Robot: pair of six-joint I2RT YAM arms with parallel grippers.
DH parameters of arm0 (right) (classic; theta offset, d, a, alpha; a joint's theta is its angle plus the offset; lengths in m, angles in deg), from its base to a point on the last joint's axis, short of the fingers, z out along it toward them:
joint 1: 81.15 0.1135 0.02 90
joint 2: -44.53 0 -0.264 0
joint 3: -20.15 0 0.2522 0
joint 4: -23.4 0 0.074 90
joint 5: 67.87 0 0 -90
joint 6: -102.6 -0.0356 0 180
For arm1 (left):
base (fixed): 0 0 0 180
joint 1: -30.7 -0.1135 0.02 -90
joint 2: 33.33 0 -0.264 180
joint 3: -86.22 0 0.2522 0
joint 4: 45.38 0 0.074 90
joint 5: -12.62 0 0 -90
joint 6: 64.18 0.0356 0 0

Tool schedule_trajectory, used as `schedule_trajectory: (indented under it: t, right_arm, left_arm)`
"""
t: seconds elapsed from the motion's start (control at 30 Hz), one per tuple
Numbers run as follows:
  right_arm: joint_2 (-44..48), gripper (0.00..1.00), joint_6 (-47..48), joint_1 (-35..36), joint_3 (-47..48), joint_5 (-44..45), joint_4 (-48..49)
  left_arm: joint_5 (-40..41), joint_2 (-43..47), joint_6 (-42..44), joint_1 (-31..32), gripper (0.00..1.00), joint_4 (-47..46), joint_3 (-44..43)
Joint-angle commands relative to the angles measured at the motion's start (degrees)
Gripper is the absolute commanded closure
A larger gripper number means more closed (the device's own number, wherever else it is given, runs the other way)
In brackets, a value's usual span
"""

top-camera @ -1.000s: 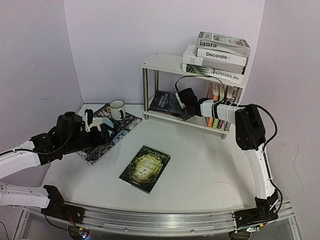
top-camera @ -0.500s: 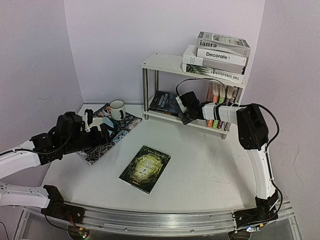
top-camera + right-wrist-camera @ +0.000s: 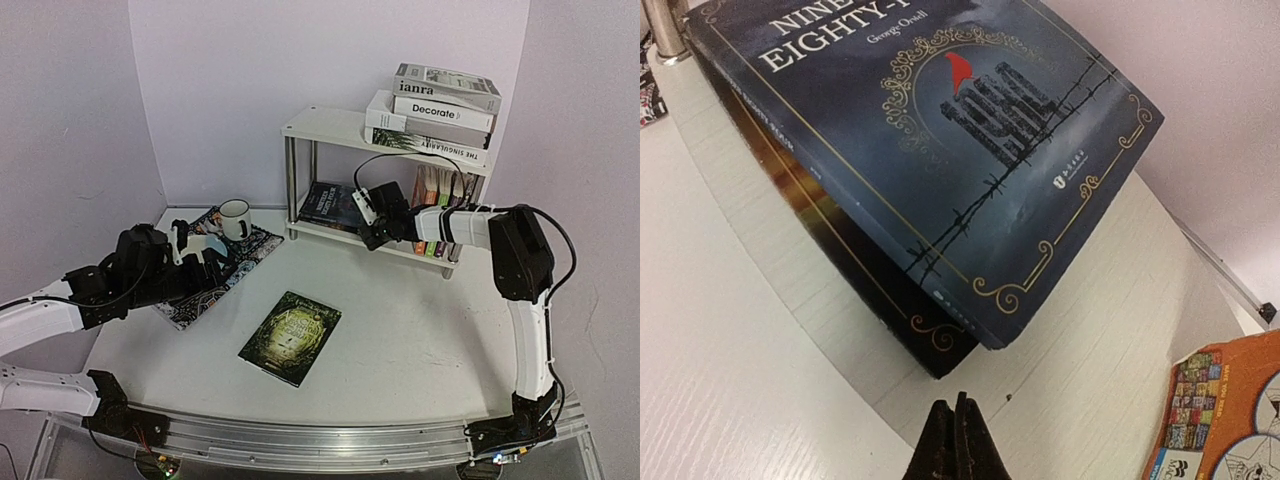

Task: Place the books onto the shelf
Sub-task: Adjust the book at the book pile on the shelf, then adjust the book at the center of the board.

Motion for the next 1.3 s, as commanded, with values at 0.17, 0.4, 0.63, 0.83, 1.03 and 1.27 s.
schedule_trajectory:
  t: [0.17,0.4,0.63,0.83,1.03,1.27]
  right_arm:
    - [4.9,1.00,-0.3,0.3,-1.6,1.9,1.8]
    - [8.0,0.65,-3.6,0.4,-3.2,-1.4,-0.6]
    - [12.0,0.29,-5.3,2.1,-7.4,-2.5,-0.8]
    - [11.6,0.26,-8.5,2.1,-5.1,-3.5,-4.7]
    - [15.1,0.18,-13.2,3.7,-7.8,-9.3,-5.7]
    - [19.6,0.02,-13.7,11.3,-14.9,-3.8,-5.0]
  left_arm:
    - [-0.3,-0.4,0.0,-0.1,0.05,-0.2,-1.1]
    - [-0.2,0.0,-0.2,-0.1,0.05,-0.2,-0.6]
    - [-0.4,-0.6,0.0,-0.1,0.05,-0.2,-1.0]
    - [-0.5,-0.6,-0.2,-0.1,0.05,-0.2,-0.8]
    - [-0.9,-0.7,-0.4,-0.1,0.04,-0.2,0.2]
    - [-4.1,-5.6,2.4,-0.1,0.00,0.2,-0.3]
